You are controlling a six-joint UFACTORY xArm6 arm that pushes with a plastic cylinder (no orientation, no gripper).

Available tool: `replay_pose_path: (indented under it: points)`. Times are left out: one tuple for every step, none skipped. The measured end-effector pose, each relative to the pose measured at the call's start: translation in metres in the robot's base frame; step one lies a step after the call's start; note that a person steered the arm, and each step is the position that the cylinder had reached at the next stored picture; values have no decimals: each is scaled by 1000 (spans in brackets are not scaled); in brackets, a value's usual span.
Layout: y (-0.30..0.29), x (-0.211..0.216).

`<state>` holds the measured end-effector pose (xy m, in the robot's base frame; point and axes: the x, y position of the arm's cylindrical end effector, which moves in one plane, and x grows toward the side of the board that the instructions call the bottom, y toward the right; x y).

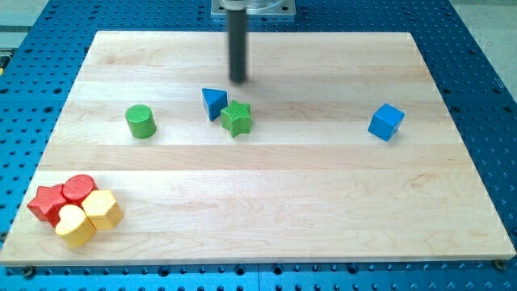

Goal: Move the green startriangle left to the cube

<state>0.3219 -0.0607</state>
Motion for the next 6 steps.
replay_pose_path:
  points:
    - [2,27]
    - [-4,18]
    - [-27,39]
    - [11,63]
    - [49,77]
    - [46,73]
